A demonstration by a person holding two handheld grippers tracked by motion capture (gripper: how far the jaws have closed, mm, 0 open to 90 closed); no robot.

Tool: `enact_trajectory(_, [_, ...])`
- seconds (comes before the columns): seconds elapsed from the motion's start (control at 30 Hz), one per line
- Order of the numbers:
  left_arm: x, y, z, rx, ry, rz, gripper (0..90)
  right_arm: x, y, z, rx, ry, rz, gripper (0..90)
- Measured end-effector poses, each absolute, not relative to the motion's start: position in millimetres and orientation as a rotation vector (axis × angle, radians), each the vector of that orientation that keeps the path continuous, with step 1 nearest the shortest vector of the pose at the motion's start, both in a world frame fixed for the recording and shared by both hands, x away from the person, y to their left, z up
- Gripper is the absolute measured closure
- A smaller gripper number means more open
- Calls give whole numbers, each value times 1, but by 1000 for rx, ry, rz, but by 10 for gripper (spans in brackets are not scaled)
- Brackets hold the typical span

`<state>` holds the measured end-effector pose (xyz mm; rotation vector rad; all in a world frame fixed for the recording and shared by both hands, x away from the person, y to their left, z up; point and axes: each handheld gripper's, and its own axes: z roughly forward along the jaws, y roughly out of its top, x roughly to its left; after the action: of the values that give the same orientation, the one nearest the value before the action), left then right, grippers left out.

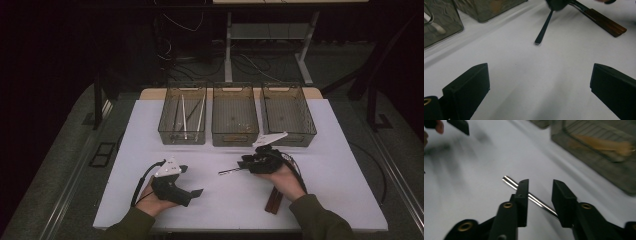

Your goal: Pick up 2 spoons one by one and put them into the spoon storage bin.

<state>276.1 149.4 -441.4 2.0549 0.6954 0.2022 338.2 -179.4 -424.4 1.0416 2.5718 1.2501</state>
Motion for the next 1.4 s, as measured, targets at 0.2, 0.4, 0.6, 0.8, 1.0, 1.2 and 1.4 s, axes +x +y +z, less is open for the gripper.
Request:
enact_trajectory(0.2, [275, 147, -443, 2057, 691, 201, 14, 345, -214, -413, 1063, 2525, 1233, 530])
enact_trajectory(0.4, [276, 147, -443, 2055, 695, 199, 14, 353, -247, -417, 1118, 2510, 1141, 499])
enact_trajectory(0.6, [276, 146, -443, 2060, 695, 197, 14, 361, -258, -434, 1193, 2535, 1135, 499])
enact_trajectory(0.8, [275, 146, -443, 2059, 689, 195, 14, 363, -250, -443, 1150, 2613, 1074, 553])
enact_trajectory(1.0, [275, 146, -443, 2066, 680, 194, 14, 358, -247, -444, 1052, 2666, 1025, 651])
enact_trajectory(1.2, [275, 146, -443, 2070, 675, 195, 14, 356, -252, -443, 1018, 2690, 1042, 773])
enact_trajectory(1.4, [275, 146, -443, 2068, 675, 194, 15, 352, -253, -441, 968, 2742, 1038, 846])
